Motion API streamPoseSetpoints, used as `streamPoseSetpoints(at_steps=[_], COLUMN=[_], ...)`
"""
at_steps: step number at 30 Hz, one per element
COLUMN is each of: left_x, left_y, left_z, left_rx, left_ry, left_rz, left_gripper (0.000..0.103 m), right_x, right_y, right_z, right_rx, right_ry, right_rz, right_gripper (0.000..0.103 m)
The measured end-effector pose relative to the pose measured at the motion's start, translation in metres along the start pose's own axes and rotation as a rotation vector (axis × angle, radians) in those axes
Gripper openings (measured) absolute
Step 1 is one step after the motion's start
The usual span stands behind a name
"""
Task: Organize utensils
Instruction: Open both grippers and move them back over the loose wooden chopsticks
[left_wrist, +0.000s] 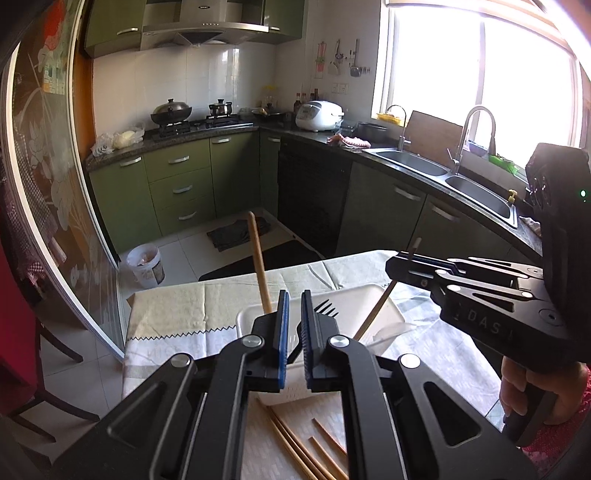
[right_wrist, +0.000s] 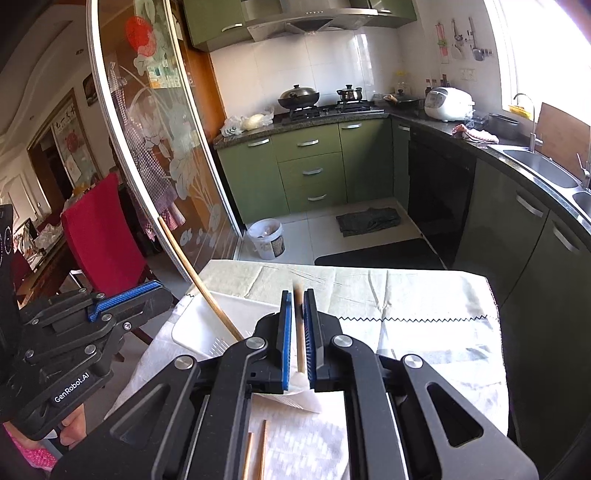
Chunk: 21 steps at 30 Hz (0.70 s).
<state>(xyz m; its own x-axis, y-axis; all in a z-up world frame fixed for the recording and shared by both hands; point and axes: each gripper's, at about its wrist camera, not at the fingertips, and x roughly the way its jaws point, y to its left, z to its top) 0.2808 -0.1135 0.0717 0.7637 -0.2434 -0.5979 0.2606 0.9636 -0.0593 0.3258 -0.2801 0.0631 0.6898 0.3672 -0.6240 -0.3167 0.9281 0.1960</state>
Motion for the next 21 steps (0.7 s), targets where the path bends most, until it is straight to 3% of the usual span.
streamPoseSetpoints(at_steps=[4, 8, 11, 14, 21], left_x=[-0.016, -0.031, -0.028, -0.011, 0.048], left_y=[0.004, 0.005, 0.004, 0.004, 0.009], left_z=[-0.006, -0.015, -0.039, -0.075, -0.146], left_rx=[-0.006, -0.017, -0.047, -0.087, -0.179], left_ry=[-0.008, 0.031, 0.146, 0.285, 0.543], left_rz=[0.003, 0.003, 0.0, 0.006, 0.044], left_gripper=[0.007, 0.007, 0.009, 0.02, 0.02], right_x=[-0.015, -0.056, -0.09, -0.112, -0.13], right_y=[0.001, -0.002, -0.002, -0.005, -0.03], right_z=[-0.004, -0.012, -0.036, -0.072, -0.153], right_rx=[-0.002, 0.015, 0.001, -0.022, 0.021], right_ry=[-0.025, -0.092, -0.112, -0.093, 0.002], right_rz=[-0.009, 0.02, 0.023, 0.019, -0.011], right_gripper=[0.017, 0.018, 0.018, 0.024, 0.024])
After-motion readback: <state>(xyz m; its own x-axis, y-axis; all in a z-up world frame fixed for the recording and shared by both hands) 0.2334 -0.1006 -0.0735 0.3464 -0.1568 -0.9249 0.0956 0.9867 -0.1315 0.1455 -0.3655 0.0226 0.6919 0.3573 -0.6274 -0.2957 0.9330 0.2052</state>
